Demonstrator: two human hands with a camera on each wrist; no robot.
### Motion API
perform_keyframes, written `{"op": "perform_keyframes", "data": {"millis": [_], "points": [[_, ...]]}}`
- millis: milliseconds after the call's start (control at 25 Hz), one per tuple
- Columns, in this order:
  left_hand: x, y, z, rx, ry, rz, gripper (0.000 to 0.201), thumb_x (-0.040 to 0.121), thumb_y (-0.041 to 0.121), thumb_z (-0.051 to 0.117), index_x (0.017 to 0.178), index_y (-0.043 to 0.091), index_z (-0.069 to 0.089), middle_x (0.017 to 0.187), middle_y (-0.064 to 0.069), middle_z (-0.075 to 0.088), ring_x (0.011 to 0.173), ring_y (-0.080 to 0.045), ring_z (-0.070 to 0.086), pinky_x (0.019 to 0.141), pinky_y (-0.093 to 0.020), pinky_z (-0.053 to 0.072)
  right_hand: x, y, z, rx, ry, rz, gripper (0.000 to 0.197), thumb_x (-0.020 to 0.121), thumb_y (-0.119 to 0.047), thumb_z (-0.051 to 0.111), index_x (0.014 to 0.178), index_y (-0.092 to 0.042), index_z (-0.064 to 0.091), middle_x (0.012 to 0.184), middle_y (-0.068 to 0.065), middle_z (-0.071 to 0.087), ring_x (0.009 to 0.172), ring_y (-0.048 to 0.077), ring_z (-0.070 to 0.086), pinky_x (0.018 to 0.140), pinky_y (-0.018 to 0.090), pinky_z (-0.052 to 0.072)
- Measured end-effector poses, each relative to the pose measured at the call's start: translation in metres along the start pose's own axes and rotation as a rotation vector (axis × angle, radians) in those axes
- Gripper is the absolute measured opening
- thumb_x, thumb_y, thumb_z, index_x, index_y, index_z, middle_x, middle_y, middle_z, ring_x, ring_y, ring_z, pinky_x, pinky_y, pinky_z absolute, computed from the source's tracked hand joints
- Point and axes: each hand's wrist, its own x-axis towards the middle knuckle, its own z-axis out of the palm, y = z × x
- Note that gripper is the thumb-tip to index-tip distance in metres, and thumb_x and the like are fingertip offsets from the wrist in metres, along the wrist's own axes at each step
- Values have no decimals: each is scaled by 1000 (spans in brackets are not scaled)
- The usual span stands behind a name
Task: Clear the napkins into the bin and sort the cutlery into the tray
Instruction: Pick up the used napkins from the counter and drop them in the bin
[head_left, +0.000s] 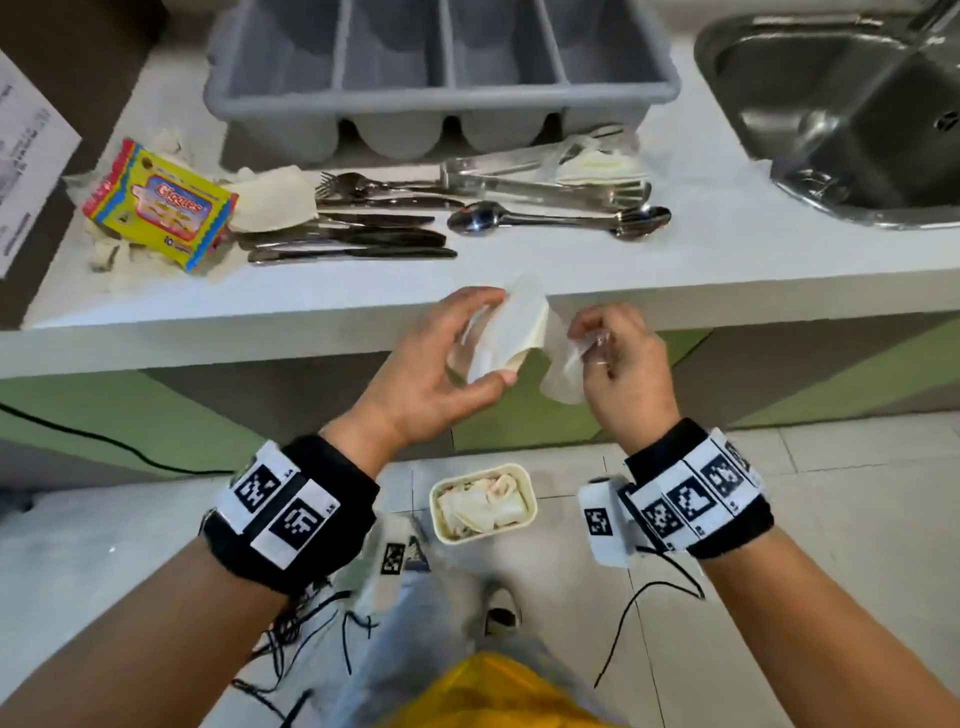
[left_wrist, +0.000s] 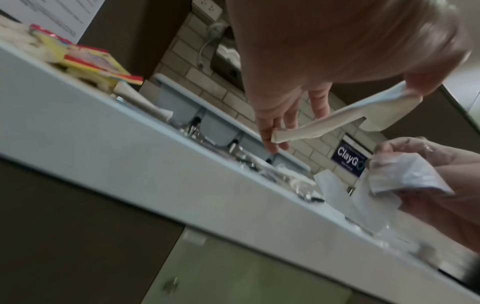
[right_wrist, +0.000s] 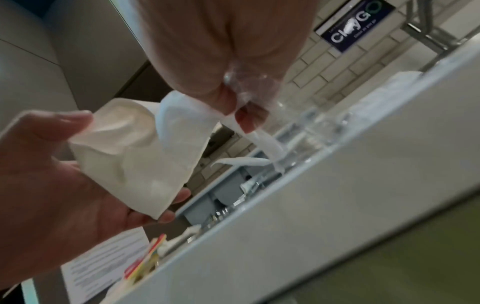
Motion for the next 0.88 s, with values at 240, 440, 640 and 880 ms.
{"op": "perform_keyframes", "data": {"millis": [240, 440, 640, 880], "points": [[-40, -90, 77, -80, -65, -313, 66, 66, 50, 54, 125, 21, 52, 115, 7, 54, 103, -8, 52, 87, -16, 39, -65, 89, 57, -29, -197, 308, 27, 77, 21, 45, 88, 3, 62, 95, 7, 53, 84, 15, 52, 72, -3, 40], [-53, -205, 138, -216, -100, -633, 35, 86, 22, 63, 119, 17, 56, 108, -4, 61, 73, 2, 61, 82, -18, 46, -113, 182, 137, -85, -288, 468, 31, 78, 18, 39, 88, 1, 64, 99, 21, 56, 89, 29, 56, 80, 22, 42], [-56, -308, 200, -188, -185, -852, 33, 90, 25, 56, 121, 15, 56, 111, -4, 58, 91, -14, 56, 81, -20, 36, -155, 261, 218, -118, -453, 635, 36, 78, 18, 36, 90, 1, 65, 96, 6, 36, 97, 31, 53, 87, 15, 34], [-59, -397, 242, -208, -208, -981, 30, 90, 33, 53, 116, 19, 58, 106, -3, 60, 96, -19, 54, 83, -26, 38, -167, 334, 287, -63, -594, 750, 30, 81, 9, 40, 91, -3, 65, 94, 2, 40, 94, 23, 47, 88, 23, 35]]}}
